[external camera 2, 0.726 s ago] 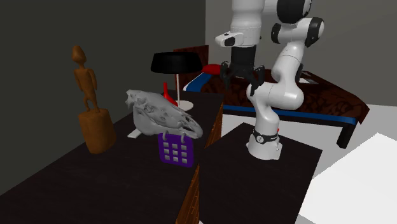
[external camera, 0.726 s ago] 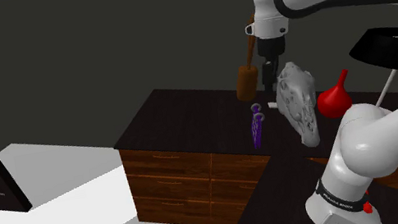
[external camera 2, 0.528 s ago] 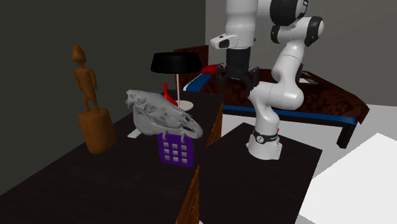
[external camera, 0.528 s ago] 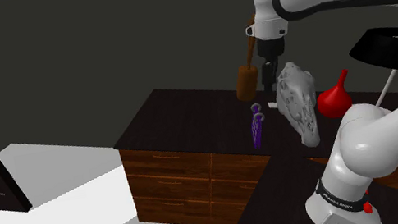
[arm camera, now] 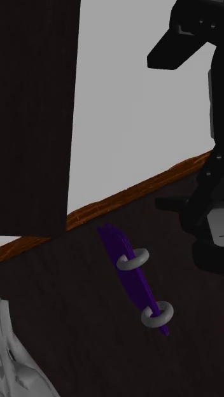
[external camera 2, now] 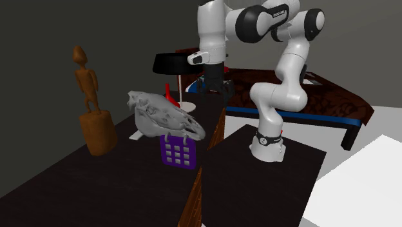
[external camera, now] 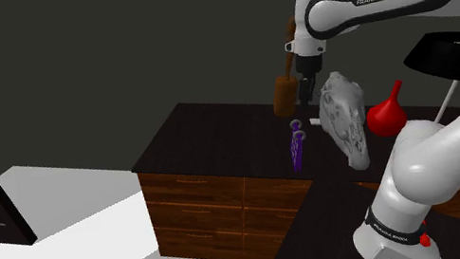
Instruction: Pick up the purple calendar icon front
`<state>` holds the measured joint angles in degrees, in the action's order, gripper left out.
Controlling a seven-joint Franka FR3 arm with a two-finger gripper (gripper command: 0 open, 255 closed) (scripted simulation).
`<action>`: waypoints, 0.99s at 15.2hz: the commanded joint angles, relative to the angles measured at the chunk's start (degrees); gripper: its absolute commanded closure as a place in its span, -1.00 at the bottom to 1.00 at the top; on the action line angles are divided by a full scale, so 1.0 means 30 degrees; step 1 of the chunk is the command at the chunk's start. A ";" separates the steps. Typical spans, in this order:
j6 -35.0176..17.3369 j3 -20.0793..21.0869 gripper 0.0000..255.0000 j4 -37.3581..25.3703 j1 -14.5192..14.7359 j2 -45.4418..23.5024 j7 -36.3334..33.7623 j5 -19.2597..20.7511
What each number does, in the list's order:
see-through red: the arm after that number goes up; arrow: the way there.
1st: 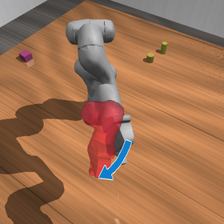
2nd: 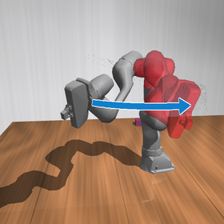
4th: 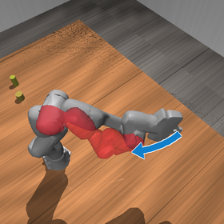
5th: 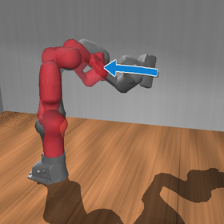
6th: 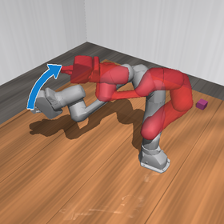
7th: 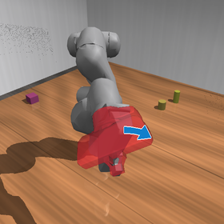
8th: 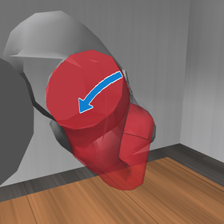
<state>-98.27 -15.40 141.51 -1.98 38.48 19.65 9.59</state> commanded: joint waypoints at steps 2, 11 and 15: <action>-0.1679 -0.1631 -1.00 -0.0228 -0.0217 -0.1618 0.1455 0.0194; -0.5637 -0.6086 -1.00 -0.2412 0.0205 -0.7697 0.6396 -0.1956; -0.6688 -0.7762 -1.00 -0.4108 0.0452 -1.1250 0.9469 -0.4649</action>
<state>-117.75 -37.48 130.67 -0.76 7.49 45.45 -2.03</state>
